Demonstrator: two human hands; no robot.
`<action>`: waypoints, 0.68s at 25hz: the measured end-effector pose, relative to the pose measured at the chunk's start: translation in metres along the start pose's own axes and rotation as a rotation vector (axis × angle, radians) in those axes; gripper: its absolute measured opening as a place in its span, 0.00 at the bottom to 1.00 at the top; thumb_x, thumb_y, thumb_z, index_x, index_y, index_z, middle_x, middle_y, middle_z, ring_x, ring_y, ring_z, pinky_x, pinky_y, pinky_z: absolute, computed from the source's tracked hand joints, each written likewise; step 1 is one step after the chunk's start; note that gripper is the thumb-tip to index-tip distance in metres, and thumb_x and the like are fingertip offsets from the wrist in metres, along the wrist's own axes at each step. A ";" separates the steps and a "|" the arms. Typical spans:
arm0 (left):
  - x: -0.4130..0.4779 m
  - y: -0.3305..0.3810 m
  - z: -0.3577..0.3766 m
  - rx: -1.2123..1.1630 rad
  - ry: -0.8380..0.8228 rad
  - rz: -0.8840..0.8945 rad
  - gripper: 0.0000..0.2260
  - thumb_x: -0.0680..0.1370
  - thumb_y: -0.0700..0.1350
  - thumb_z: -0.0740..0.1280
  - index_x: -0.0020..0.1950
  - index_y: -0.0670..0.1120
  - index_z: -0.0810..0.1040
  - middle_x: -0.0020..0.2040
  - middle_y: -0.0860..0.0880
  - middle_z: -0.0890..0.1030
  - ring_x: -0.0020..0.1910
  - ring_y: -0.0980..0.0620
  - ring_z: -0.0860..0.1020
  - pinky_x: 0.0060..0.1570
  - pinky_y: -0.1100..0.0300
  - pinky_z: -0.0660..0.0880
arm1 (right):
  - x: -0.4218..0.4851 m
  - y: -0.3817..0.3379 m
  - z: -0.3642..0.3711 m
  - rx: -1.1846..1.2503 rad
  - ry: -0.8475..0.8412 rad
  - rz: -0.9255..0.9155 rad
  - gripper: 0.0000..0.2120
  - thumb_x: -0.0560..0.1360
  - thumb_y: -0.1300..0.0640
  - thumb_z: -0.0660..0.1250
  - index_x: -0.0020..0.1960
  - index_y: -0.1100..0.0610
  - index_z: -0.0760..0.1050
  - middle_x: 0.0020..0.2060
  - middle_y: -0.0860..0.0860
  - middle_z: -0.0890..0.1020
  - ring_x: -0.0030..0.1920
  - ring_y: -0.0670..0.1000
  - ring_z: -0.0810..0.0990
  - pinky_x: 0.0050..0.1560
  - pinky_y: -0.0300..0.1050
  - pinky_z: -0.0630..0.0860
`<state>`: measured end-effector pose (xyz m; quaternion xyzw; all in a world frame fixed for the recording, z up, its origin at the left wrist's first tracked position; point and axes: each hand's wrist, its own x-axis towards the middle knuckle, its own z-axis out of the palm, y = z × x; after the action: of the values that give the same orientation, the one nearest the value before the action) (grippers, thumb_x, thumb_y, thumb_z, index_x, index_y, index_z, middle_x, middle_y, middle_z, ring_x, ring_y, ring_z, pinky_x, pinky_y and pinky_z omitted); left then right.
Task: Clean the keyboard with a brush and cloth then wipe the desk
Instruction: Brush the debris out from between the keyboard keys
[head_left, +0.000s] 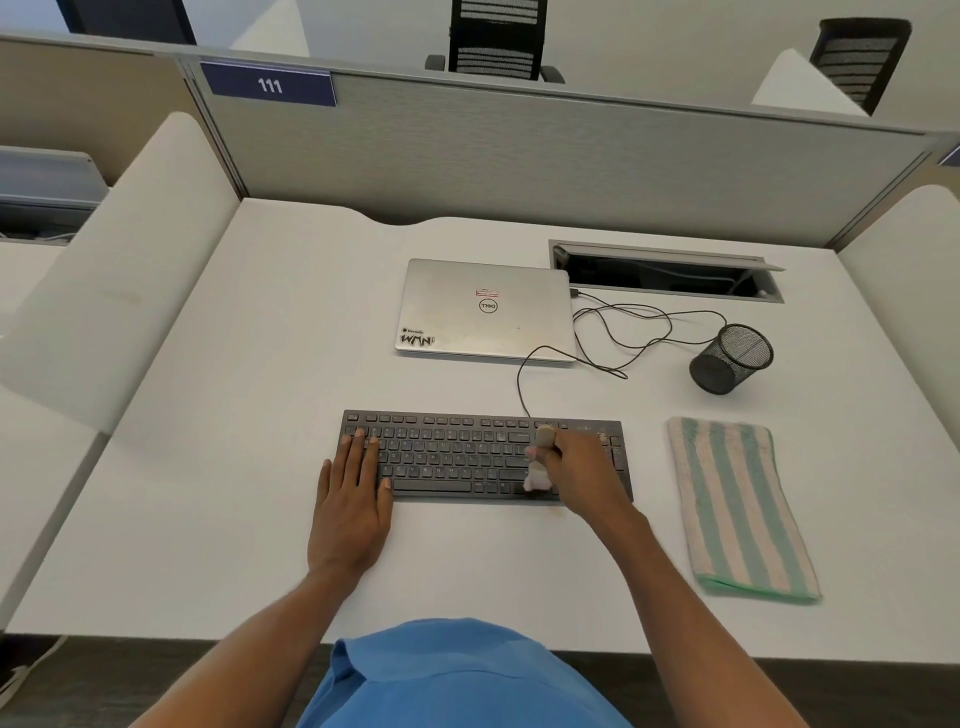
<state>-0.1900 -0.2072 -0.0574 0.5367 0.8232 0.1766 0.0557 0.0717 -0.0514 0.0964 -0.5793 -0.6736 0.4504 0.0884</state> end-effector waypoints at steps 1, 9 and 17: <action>0.000 0.000 0.000 -0.001 0.001 0.002 0.28 0.86 0.53 0.50 0.86 0.45 0.57 0.87 0.48 0.55 0.86 0.51 0.49 0.83 0.43 0.54 | -0.001 -0.001 0.002 -0.013 0.001 -0.004 0.15 0.80 0.58 0.65 0.34 0.53 0.71 0.30 0.46 0.81 0.28 0.39 0.79 0.39 0.44 0.75; 0.000 0.000 0.001 0.003 -0.005 -0.001 0.29 0.86 0.53 0.49 0.86 0.45 0.57 0.87 0.48 0.55 0.86 0.51 0.49 0.83 0.43 0.53 | -0.009 0.008 -0.020 -0.009 0.261 -0.021 0.17 0.82 0.56 0.63 0.35 0.58 0.72 0.24 0.42 0.76 0.28 0.40 0.80 0.30 0.28 0.71; 0.000 -0.001 0.000 0.000 -0.003 0.002 0.29 0.86 0.53 0.49 0.86 0.45 0.57 0.87 0.48 0.55 0.86 0.51 0.49 0.83 0.43 0.53 | -0.016 0.010 0.001 -0.166 0.284 -0.036 0.23 0.84 0.58 0.59 0.29 0.54 0.67 0.23 0.41 0.73 0.23 0.40 0.71 0.26 0.32 0.67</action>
<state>-0.1908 -0.2074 -0.0582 0.5378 0.8225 0.1758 0.0570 0.0830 -0.0659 0.0955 -0.6301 -0.6997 0.3052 0.1425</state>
